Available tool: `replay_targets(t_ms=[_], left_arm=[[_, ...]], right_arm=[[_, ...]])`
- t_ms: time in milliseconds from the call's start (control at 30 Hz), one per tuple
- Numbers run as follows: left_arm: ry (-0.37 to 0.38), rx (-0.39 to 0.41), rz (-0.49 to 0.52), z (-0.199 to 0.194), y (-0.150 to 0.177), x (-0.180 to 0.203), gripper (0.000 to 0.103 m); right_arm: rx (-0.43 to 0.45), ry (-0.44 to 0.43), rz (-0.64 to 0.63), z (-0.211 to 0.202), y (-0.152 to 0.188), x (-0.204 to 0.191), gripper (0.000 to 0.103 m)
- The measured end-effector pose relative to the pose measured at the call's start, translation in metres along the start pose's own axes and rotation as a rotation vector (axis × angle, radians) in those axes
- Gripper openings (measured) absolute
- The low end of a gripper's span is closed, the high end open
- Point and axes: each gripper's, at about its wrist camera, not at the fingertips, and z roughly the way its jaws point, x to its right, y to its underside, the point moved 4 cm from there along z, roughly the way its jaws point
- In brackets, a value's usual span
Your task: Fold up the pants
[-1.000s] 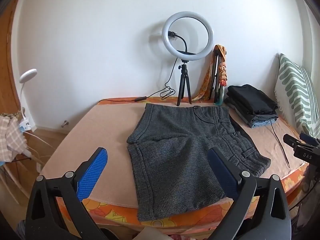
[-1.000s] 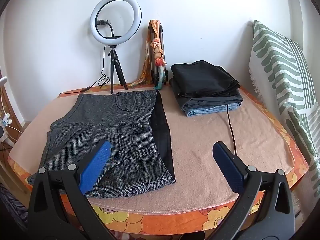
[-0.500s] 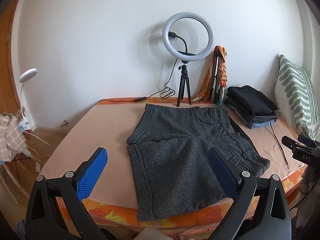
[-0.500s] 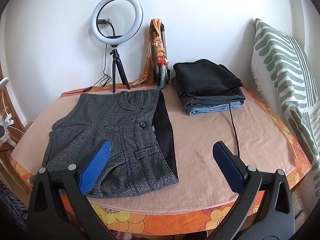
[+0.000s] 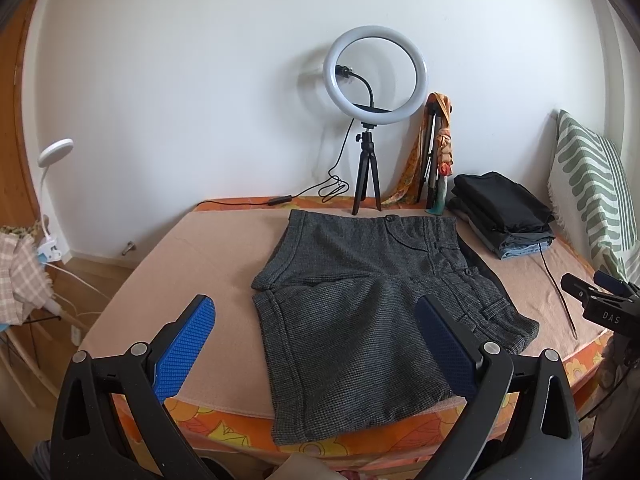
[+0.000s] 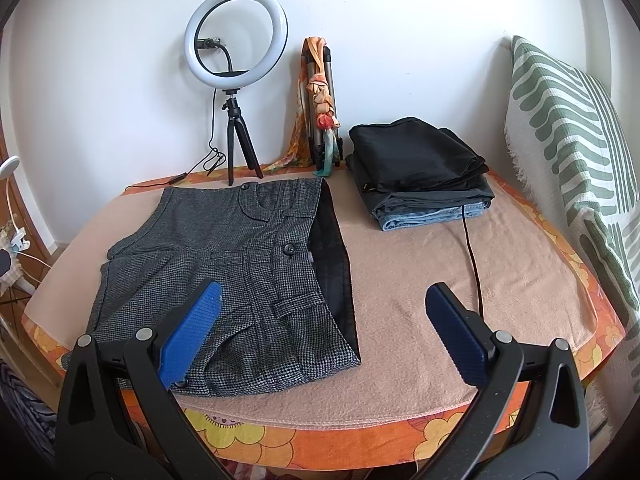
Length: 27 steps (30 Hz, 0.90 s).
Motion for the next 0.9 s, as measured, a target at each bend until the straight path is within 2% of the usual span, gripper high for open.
replay_targets(t_ms=[900], left_arm=[[0.004,0.006,0.001,-0.0007,0.0026,0.0059,0.100]], right_arm=[[-0.002,-0.016,0.003,0.0005,0.0025,-0.0056,0.103]])
